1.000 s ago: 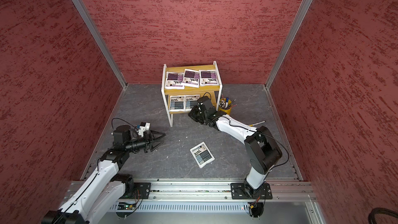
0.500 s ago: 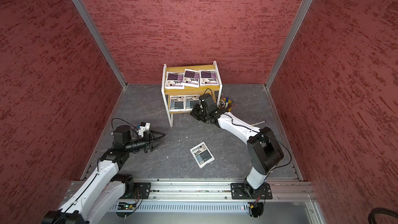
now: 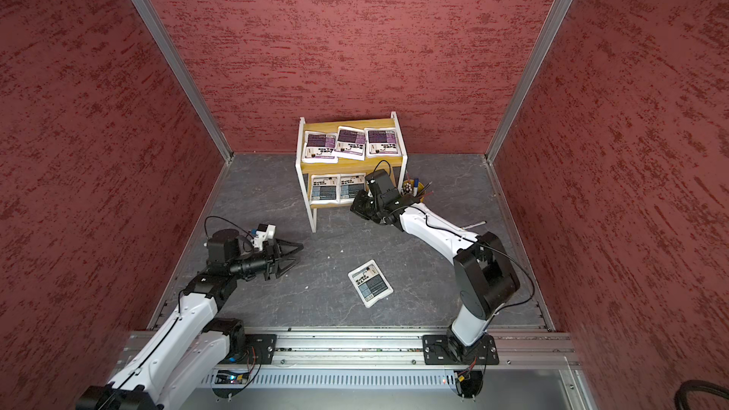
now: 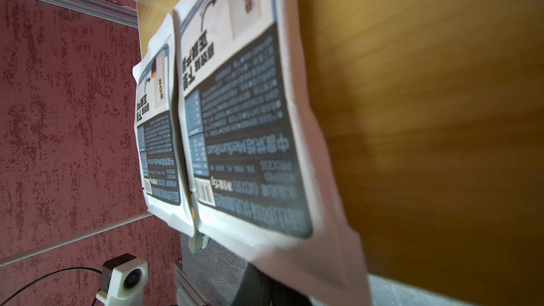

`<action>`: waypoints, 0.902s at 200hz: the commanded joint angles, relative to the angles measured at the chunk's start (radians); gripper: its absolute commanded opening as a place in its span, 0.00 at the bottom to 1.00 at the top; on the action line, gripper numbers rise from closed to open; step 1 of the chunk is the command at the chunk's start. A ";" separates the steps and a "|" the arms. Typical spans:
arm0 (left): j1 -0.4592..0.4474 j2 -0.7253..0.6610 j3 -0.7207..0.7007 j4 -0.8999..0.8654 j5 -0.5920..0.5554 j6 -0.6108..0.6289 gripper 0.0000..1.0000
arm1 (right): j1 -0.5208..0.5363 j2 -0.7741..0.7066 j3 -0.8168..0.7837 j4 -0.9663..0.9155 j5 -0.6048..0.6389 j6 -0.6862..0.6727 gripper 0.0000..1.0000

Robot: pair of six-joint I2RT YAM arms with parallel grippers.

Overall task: Place the bagged coffee beans on the shelf by color
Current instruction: Place the bagged coffee beans on the shelf, then pick up the bagged coffee beans at the center of the board.

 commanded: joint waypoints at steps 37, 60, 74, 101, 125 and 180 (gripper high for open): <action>-0.022 0.013 0.002 0.007 -0.009 0.027 0.67 | 0.008 -0.102 -0.115 0.019 0.010 -0.010 0.11; -0.091 0.036 0.007 -0.004 -0.057 0.042 0.68 | 0.022 -0.164 -0.213 0.023 0.012 -0.007 0.16; -0.154 0.064 0.005 0.007 -0.096 0.048 0.69 | 0.027 -0.208 -0.277 0.023 0.005 -0.005 0.21; -0.259 0.145 -0.014 0.073 -0.149 0.039 0.70 | 0.027 -0.303 -0.370 -0.028 -0.014 -0.029 0.32; -0.329 0.222 -0.034 0.152 -0.166 0.021 0.72 | 0.028 -0.367 -0.427 -0.101 -0.041 -0.074 0.44; -0.464 0.368 -0.030 0.273 -0.201 -0.002 0.75 | 0.024 -0.417 -0.568 -0.088 -0.155 -0.067 0.59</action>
